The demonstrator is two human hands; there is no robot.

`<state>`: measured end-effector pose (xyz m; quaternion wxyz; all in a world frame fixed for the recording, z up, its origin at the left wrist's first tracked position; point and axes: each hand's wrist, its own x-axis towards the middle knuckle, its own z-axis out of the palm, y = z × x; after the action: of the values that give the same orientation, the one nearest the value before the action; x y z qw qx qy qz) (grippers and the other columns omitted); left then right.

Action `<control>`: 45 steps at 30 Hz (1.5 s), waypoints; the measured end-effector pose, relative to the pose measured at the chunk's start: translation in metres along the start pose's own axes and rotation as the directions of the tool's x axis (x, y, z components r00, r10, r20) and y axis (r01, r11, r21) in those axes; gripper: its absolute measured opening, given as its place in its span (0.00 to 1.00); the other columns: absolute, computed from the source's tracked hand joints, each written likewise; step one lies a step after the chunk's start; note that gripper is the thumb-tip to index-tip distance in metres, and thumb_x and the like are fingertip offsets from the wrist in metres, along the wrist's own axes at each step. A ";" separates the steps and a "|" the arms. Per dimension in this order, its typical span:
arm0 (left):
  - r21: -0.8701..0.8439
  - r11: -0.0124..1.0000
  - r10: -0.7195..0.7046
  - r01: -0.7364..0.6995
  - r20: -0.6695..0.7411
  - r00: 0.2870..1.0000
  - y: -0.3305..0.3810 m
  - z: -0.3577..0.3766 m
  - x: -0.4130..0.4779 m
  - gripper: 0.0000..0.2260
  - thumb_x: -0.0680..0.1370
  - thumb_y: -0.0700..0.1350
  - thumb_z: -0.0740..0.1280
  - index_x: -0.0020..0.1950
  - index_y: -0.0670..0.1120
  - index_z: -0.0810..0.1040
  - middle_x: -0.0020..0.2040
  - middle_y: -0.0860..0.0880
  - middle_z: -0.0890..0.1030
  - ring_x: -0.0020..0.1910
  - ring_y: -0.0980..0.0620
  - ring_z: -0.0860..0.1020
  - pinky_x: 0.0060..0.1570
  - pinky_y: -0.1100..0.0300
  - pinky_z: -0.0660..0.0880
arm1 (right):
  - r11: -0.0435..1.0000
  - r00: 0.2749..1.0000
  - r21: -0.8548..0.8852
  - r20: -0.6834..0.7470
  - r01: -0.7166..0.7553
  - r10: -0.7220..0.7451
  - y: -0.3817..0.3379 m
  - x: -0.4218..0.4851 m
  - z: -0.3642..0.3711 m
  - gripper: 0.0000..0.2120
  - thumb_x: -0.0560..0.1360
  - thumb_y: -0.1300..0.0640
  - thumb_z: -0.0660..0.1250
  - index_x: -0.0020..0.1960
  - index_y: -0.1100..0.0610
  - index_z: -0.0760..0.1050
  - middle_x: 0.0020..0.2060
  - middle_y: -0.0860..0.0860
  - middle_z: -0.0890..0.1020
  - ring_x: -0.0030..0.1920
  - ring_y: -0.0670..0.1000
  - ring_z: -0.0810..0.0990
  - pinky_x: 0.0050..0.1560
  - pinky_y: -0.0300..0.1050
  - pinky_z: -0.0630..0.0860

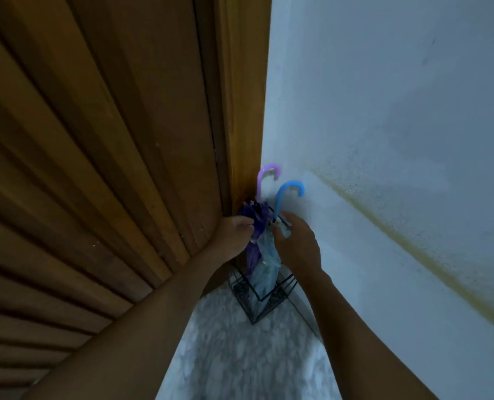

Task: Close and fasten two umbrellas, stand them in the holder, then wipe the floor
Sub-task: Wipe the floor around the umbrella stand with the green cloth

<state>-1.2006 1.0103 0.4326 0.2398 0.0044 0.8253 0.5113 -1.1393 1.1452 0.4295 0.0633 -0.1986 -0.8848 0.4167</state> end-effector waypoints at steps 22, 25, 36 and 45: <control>-0.066 0.994 0.013 -0.088 -0.728 0.686 0.049 -0.375 -0.514 0.07 0.80 0.42 0.65 0.43 0.49 0.80 0.40 0.47 0.79 0.34 0.53 0.76 0.32 0.64 0.76 | 0.813 0.648 0.407 0.494 0.417 -0.580 -0.455 -0.322 -0.008 0.15 0.80 0.50 0.65 0.64 0.54 0.77 0.54 0.45 0.80 0.52 0.41 0.76 0.41 0.21 0.68; -0.096 0.987 -0.003 -0.127 -0.809 0.588 0.028 -0.408 -0.587 0.05 0.80 0.42 0.65 0.48 0.45 0.80 0.40 0.47 0.78 0.33 0.55 0.75 0.23 0.72 0.70 | 0.769 0.564 0.451 0.523 0.452 -0.639 -0.498 -0.382 0.016 0.15 0.80 0.51 0.65 0.65 0.54 0.77 0.55 0.45 0.79 0.52 0.41 0.75 0.40 0.23 0.69; -0.049 0.987 -0.002 -0.151 -0.954 0.300 -0.004 -0.555 -0.737 0.09 0.80 0.47 0.65 0.58 0.49 0.80 0.51 0.51 0.81 0.39 0.55 0.80 0.26 0.72 0.71 | 0.615 0.332 0.603 0.522 0.508 -0.786 -0.646 -0.499 0.091 0.14 0.79 0.47 0.65 0.63 0.48 0.77 0.57 0.46 0.81 0.52 0.44 0.80 0.49 0.39 0.75; 0.086 0.996 0.089 -0.021 -0.960 0.264 0.003 -0.722 -0.718 0.16 0.79 0.51 0.66 0.66 0.52 0.73 0.59 0.50 0.78 0.56 0.51 0.78 0.52 0.57 0.77 | 0.531 0.324 0.559 0.430 0.637 -0.842 -0.785 -0.475 0.175 0.20 0.79 0.43 0.64 0.69 0.48 0.74 0.63 0.45 0.76 0.63 0.46 0.74 0.56 0.41 0.71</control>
<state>-0.8549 0.2229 0.9776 -0.3271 -0.2710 0.8151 0.3939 -0.9886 0.3783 0.9411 -0.0399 0.4059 -0.7620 0.5030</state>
